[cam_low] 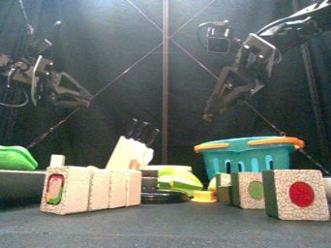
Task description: Grab sushi piece
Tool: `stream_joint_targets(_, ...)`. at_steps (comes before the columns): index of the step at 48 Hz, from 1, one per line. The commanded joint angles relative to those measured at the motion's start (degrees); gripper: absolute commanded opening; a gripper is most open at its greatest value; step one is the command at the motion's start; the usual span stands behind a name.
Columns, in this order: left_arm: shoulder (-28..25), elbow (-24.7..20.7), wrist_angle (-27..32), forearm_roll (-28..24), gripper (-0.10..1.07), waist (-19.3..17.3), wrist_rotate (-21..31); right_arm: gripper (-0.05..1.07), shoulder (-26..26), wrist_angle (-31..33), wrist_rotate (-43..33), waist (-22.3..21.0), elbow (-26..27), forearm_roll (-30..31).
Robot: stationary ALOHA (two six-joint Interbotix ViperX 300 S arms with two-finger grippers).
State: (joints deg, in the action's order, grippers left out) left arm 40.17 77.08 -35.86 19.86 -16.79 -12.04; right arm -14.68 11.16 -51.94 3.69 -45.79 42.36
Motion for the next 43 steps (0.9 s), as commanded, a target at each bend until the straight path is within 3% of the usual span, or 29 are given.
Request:
stream_joint_targets(1,-0.09,-0.53,-0.18,-1.67,0.77,0.00,0.00,0.72,-1.23,-0.44,-0.18,0.88,-0.26,0.97)
stream_joint_targets(18,-0.18,-0.88,4.22,-12.30,0.77,3.78,0.09,0.71,1.67,-0.53,0.09,2.37,-2.90,0.88)
stream_joint_targets(43,-0.09,-0.62,5.63,-12.92,0.77,4.48,0.09,0.72,9.23,-0.44,-0.09,3.69,-0.97,0.62)
